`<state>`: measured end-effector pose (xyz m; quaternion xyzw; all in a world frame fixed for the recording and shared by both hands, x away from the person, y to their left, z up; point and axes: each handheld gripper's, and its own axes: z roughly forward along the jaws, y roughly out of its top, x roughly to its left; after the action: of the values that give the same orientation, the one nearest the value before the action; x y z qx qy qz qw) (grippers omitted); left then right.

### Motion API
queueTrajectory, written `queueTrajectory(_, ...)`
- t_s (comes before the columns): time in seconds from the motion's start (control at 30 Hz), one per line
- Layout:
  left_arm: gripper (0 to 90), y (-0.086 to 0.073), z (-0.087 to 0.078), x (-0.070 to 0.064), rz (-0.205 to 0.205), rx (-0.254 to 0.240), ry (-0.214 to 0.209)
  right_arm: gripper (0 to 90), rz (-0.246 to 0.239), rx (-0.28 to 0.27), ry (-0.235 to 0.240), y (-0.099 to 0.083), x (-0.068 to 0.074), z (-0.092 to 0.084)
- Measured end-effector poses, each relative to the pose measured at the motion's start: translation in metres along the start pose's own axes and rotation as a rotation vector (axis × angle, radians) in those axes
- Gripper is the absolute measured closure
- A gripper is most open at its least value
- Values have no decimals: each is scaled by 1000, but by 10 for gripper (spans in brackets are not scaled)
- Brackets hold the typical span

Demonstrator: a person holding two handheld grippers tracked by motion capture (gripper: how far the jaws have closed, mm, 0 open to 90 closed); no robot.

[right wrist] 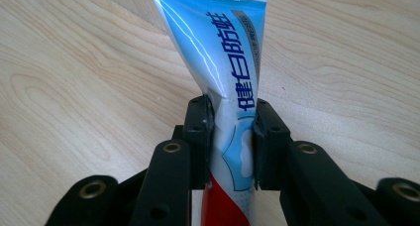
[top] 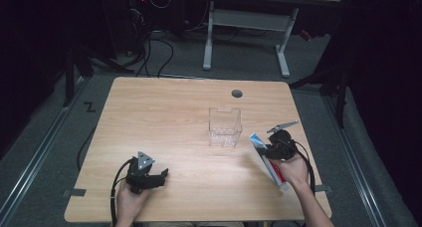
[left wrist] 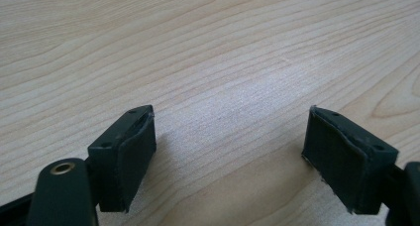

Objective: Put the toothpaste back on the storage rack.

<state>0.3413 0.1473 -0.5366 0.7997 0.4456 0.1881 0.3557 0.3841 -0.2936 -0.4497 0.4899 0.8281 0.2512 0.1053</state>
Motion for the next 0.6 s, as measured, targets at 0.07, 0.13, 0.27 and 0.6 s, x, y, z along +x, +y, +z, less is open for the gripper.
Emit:
queueTrajectory(0.07,207,0,0,0,0,0,0,724,6,-8,2,-1,-1,-2)
queueTrajectory(0.13,207,0,0,0,0,0,0,723,3,-24,-5,-2,0,-5)
queueTrajectory(0.27,206,0,0,0,0,1,-1,723,2,-50,-2,-3,1,-10)
queueTrajectory(0.6,206,0,0,0,0,0,0,725,-3,-123,-11,-5,5,-20)
